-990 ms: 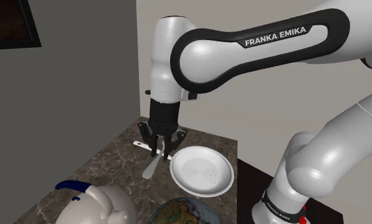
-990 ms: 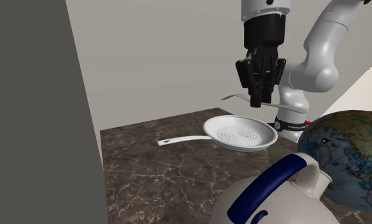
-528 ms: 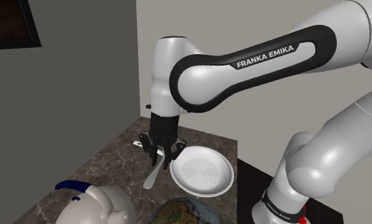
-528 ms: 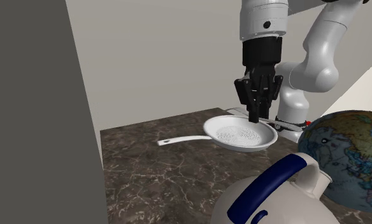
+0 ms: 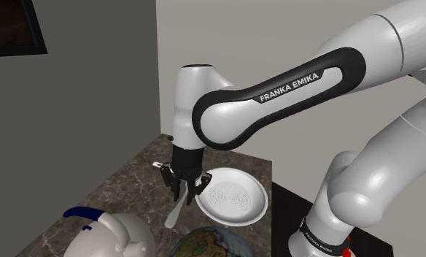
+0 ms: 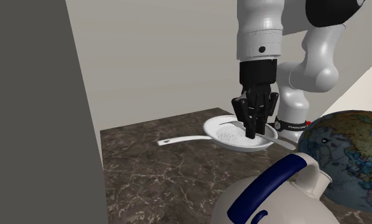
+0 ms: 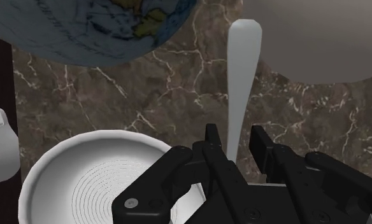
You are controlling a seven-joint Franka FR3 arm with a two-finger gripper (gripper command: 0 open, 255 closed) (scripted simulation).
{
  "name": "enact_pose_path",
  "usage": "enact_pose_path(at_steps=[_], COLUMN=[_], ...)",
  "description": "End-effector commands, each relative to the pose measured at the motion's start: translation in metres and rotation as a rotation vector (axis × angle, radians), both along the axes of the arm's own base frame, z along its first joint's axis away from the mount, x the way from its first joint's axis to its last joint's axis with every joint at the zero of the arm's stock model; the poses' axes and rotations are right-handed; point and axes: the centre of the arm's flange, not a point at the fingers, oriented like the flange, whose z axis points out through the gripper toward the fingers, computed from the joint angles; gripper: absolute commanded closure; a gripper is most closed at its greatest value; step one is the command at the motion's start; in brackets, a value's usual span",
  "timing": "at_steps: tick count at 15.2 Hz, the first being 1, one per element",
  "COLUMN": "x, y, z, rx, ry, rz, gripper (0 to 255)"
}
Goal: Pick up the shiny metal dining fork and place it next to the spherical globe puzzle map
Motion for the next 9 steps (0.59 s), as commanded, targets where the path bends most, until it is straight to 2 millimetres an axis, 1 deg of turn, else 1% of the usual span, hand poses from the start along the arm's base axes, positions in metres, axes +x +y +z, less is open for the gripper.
enact_pose_path(at_steps=[1, 9], x=[0.000, 0.000], y=[0.001, 0.001], z=[-0.011, -0.053], rx=[0.000, 0.000], ry=[-0.001, -0.001], rz=[0.000, 0.000], gripper=[255, 255])
